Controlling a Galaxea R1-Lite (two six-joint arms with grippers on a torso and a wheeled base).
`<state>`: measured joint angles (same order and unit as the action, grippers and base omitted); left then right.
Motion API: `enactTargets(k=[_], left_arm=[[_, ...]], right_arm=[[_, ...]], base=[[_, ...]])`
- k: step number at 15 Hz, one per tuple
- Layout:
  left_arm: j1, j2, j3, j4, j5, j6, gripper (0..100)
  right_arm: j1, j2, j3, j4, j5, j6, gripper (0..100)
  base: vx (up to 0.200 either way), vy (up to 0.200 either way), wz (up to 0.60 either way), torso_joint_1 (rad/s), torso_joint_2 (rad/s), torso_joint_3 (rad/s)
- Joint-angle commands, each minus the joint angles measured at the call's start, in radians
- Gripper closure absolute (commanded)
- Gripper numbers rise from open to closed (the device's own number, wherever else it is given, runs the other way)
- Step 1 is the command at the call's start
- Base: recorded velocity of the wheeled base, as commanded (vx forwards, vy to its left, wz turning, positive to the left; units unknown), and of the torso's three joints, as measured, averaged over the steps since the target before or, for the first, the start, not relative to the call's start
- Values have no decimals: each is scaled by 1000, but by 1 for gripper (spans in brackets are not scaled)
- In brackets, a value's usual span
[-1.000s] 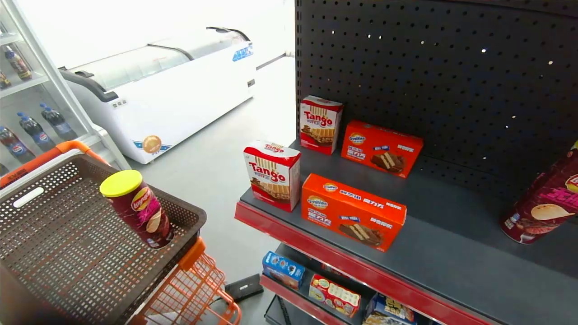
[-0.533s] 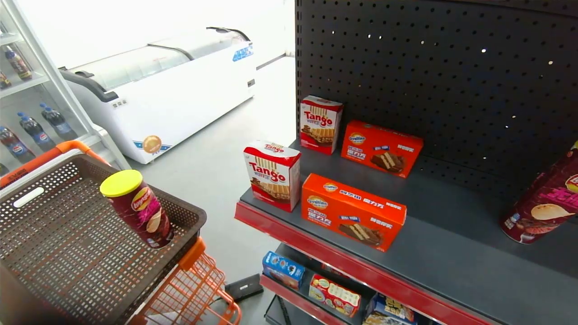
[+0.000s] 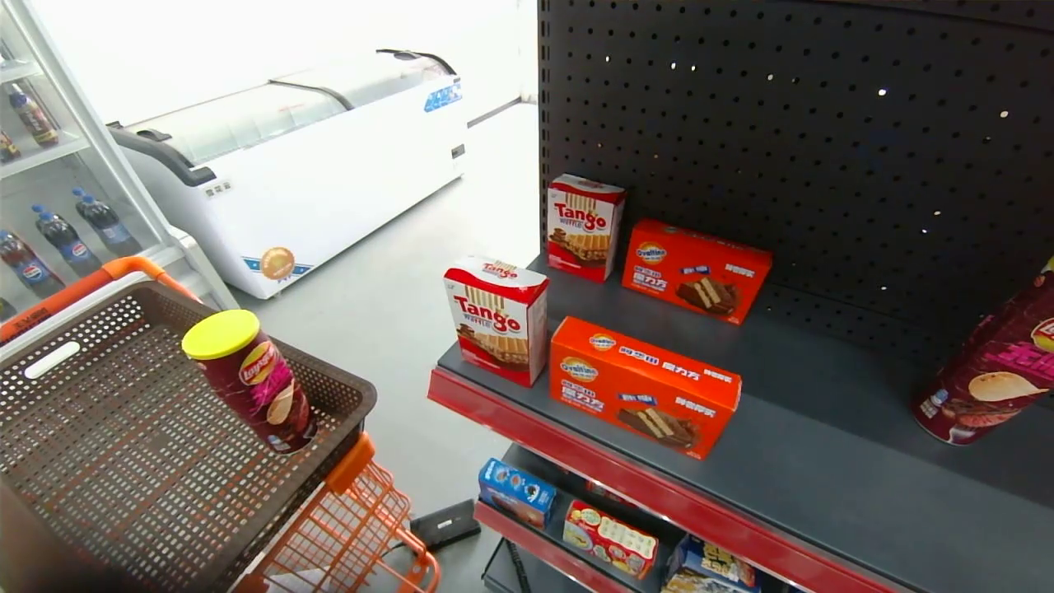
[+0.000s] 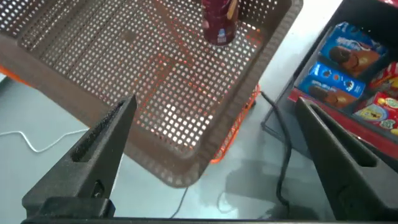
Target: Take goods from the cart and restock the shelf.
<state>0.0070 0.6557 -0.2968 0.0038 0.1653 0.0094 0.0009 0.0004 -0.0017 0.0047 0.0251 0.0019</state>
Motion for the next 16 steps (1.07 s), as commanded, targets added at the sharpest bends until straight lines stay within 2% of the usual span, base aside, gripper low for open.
enactTargets(k=[1, 3, 4, 6, 7, 8, 9, 11, 13, 15, 16], left_arm=[[-55, 277, -74, -105, 31, 8, 0], [-67, 361, -74, -130, 129, 3, 0], [-68, 389, -74, -140, 132, 0, 0], [-61, 495, -68, -246, 125, -9, 0], [-48, 556, -65, -335, 115, -20, 0], [-4, 610, -50, -427, 108, -32, 0], [7, 634, -38, -475, 108, -31, 0], [16, 752, -12, -711, 106, -35, 0], [16, 872, 21, -924, 91, -12, 0], [16, 993, 39, -1127, 69, -9, 0], [19, 1024, 41, -1171, 63, -8, 0]], right_arm=[[1, 0, 0, 0, 1, 0, 0], [1, 0, 0, 0, -1, 1, 0], [1, 0, 0, 0, -1, 0, 0], [1, 0, 0, 0, 1, 0, 0], [1, 0, 0, 0, 1, 1, 0], [1, 0, 0, 0, -1, 0, 0], [1, 0, 0, 0, -1, 0, 0], [1, 0, 0, 0, -1, 0, 0], [1, 0, 0, 0, 1, 0, 0], [1, 0, 0, 0, 1, 0, 0], [1, 0, 0, 0, -1, 1, 0]], base=[[0, 0, 0, 0, 0, 0], [0, 0, 0, 0, 0, 0], [0, 0, 0, 0, 0, 0], [0, 0, 0, 0, 0, 0], [0, 0, 0, 0, 0, 0], [0, 0, 0, 0, 0, 0], [0, 0, 0, 0, 0, 0], [0, 0, 0, 0, 0, 0], [0, 0, 0, 0, 0, 0], [0, 0, 0, 0, 0, 0], [0, 0, 0, 0, 0, 0]])
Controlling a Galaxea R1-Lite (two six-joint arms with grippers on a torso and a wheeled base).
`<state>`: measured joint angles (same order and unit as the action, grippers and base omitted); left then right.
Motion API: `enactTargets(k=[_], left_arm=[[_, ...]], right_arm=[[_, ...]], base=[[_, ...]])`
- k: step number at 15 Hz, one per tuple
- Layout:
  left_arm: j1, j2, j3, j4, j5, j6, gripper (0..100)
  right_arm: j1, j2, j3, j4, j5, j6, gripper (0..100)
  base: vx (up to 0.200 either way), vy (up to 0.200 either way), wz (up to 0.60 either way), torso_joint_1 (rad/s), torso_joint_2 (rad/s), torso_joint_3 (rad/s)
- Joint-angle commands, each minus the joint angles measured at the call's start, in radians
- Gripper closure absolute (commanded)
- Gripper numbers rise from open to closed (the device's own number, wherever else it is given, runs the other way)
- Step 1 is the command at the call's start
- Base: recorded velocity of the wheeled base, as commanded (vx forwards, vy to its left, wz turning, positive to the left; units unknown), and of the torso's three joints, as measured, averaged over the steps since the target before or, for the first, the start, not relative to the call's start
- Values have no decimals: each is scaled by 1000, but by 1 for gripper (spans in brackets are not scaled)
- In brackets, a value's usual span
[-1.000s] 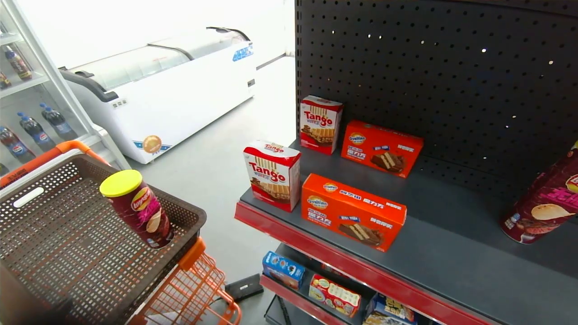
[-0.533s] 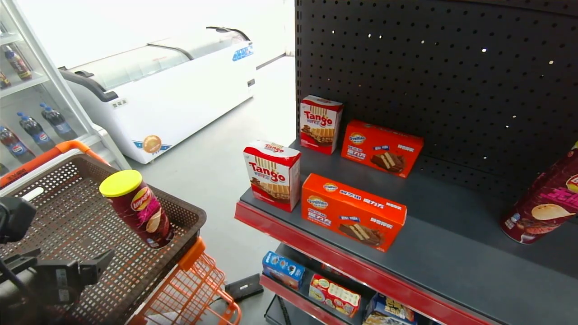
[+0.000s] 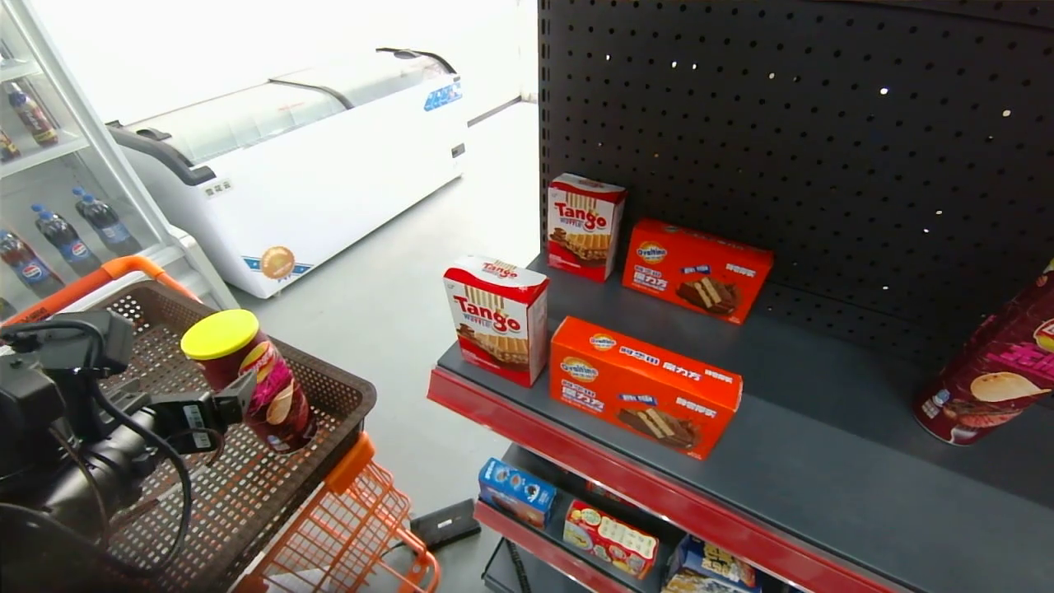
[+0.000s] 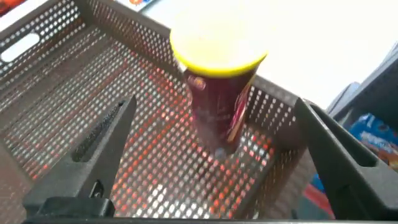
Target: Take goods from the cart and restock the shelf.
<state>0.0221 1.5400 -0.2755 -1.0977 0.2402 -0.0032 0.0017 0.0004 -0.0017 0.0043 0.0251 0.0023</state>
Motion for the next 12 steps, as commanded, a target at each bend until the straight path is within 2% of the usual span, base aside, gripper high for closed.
enactTargets(k=[1, 3, 5, 7, 10, 12], left_arm=[[7, 223, 21, -206, -24, 6, 0], [30, 331, 24, -357, -24, 38, 0], [58, 413, 12, -470, -58, 58, 0], [88, 468, -7, -473, -85, 84, 0], [114, 534, -102, -473, -128, 83, 0], [110, 574, -186, -473, -142, 84, 0]], right_arm=[[0, 0, 0, 0, 1, -1, 0], [0, 0, 0, 0, -1, -1, 0], [0, 0, 0, 0, -1, 1, 0], [0, 0, 0, 0, 1, 1, 0], [0, 0, 0, 0, 1, -1, 0], [0, 0, 0, 0, 1, -1, 0]], base=[[0, 0, 0, 0, 0, 0], [0, 0, 0, 0, 0, 0], [0, 0, 0, 0, 0, 0], [0, 0, 0, 0, 0, 0], [0, 0, 0, 0, 0, 0], [0, 0, 0, 0, 0, 0]])
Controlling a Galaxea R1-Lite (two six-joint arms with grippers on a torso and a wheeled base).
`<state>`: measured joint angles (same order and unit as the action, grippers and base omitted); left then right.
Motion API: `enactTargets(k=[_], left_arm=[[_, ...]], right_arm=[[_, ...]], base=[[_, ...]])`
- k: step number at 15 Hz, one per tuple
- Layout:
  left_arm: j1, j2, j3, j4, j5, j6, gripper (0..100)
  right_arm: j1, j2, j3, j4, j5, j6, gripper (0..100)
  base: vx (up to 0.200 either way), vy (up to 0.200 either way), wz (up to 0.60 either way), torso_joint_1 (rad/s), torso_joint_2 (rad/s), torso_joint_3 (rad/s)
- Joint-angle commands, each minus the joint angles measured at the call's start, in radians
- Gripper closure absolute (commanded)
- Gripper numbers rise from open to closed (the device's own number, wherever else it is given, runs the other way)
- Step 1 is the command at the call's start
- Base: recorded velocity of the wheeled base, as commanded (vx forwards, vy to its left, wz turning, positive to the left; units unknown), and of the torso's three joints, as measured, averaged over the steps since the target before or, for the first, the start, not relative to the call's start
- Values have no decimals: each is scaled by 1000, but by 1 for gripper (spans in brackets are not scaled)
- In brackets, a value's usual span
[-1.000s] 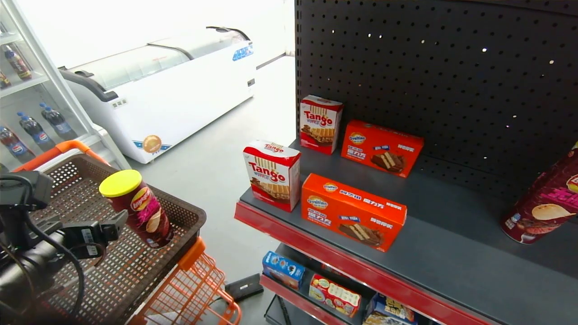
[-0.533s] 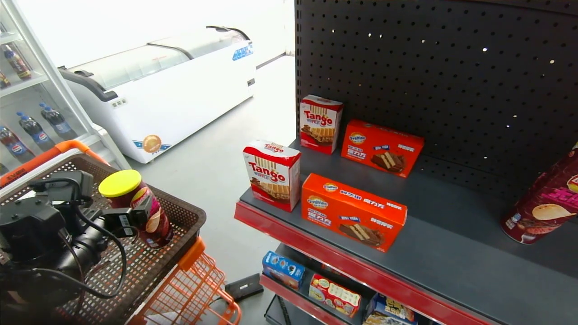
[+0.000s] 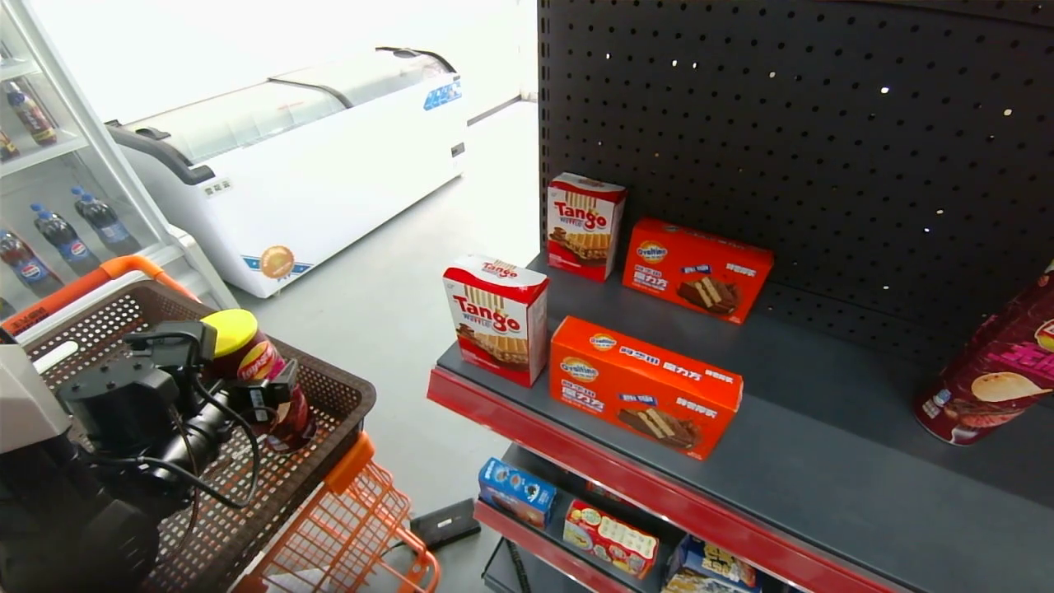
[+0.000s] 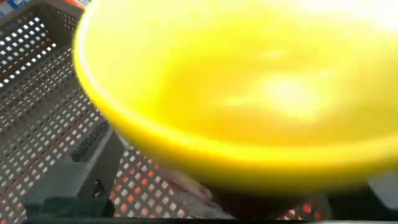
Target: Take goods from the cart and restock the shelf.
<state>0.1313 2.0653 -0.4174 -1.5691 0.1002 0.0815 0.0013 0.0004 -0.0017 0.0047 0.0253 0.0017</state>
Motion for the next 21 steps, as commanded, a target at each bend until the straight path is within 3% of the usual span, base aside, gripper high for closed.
enactTargets(k=[1, 5, 6, 12, 16, 19, 21], left_arm=[[-4, 62, -76, -2, -2, 0, 0], [-15, 93, -106, -2, -5, 3, 0], [-18, 95, -109, -2, -10, 0, 100], [-36, 82, -126, -2, -40, 3, 100], [-53, -24, -165, 0, -48, 3, 100], [-53, -145, -150, 130, -56, 3, 100], [-61, -209, -162, 146, -111, 6, 100]], right_arm=[[0, 0, 0, 0, -1, 1, 0], [0, 0, 0, 0, 1, 0, 0], [0, 0, 0, 0, -1, 0, 0], [0, 0, 0, 0, -1, 0, 0], [0, 0, 0, 0, -1, 1, 0], [0, 0, 0, 0, 1, 1, 0], [0, 0, 0, 0, 1, 1, 0]], base=[[0, 0, 0, 0, 0, 0], [0, 0, 0, 0, 0, 0], [0, 0, 0, 0, 0, 0], [0, 0, 0, 0, 0, 0], [0, 0, 0, 0, 0, 0], [0, 0, 0, 0, 0, 0], [0, 0, 0, 0, 0, 0]])
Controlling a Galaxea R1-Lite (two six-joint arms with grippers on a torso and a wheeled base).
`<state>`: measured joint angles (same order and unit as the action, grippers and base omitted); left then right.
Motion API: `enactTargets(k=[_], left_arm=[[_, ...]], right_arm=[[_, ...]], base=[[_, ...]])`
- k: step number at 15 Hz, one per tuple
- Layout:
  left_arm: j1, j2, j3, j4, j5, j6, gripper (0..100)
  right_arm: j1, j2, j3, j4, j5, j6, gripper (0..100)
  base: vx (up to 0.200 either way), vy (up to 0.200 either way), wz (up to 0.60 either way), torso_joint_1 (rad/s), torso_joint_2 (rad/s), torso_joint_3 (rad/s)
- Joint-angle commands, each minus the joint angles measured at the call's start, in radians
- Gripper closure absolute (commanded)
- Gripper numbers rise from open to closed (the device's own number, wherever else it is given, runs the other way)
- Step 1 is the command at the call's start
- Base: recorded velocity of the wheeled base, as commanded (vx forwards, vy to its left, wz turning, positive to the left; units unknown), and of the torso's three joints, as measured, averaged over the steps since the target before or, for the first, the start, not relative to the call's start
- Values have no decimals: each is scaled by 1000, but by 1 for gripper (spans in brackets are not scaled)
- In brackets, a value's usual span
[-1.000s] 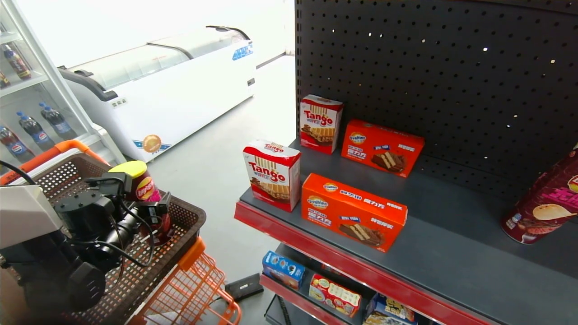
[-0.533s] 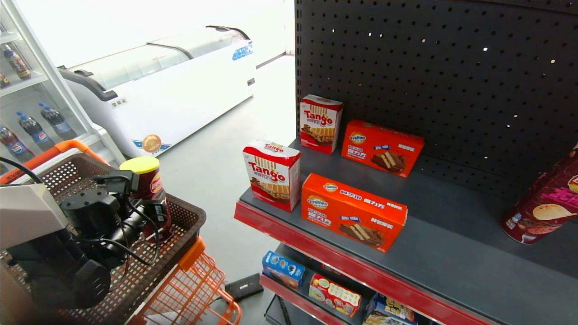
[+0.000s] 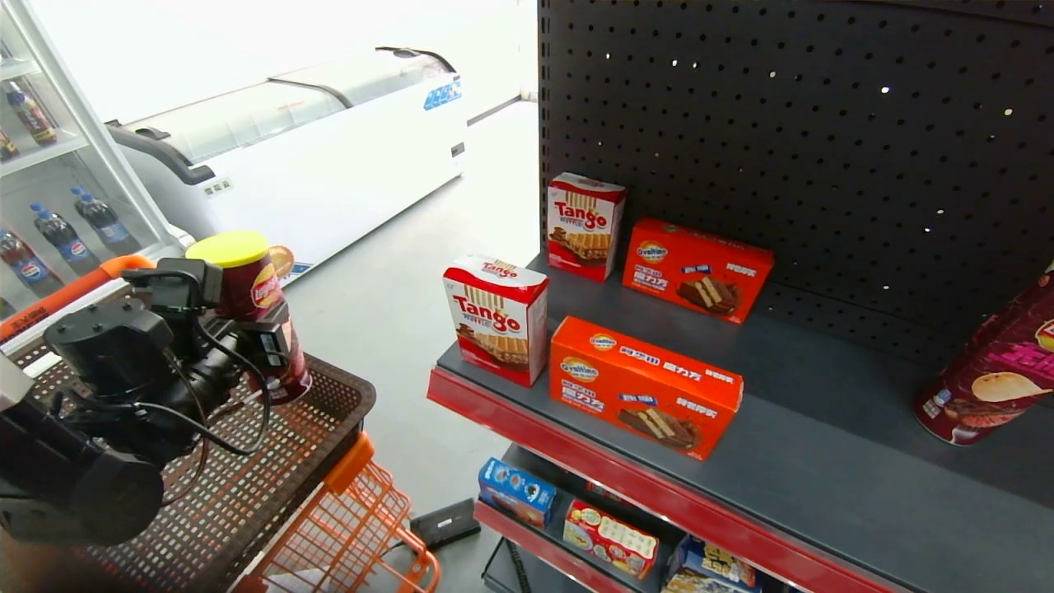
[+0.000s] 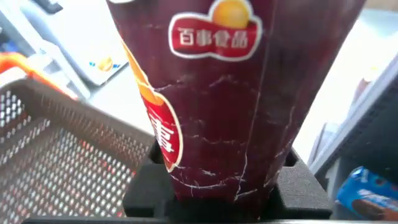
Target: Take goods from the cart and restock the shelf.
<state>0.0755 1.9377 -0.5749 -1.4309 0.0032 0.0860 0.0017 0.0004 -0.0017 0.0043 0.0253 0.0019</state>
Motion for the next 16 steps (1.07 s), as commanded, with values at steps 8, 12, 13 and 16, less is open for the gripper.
enactTargets(k=[8, 12, 13, 16], left_arm=[[-146, -333, 96, 201, -327, -9, 100], [-163, -350, 105, 202, -417, -12, 100], [-177, -356, 102, 202, -447, -31, 100], [-204, -373, 116, 202, -460, -51, 100]], right_arm=[[0, 0, 0, 0, 1, 1, 0], [0, 0, 0, 0, 1, 1, 0], [0, 0, 0, 0, -1, 0, 0], [0, 0, 0, 0, 1, 0, 0]], base=[[0, 0, 0, 0, 0, 0], [0, 0, 0, 0, 0, 0], [0, 0, 0, 0, 0, 0], [0, 0, 0, 0, 0, 0]])
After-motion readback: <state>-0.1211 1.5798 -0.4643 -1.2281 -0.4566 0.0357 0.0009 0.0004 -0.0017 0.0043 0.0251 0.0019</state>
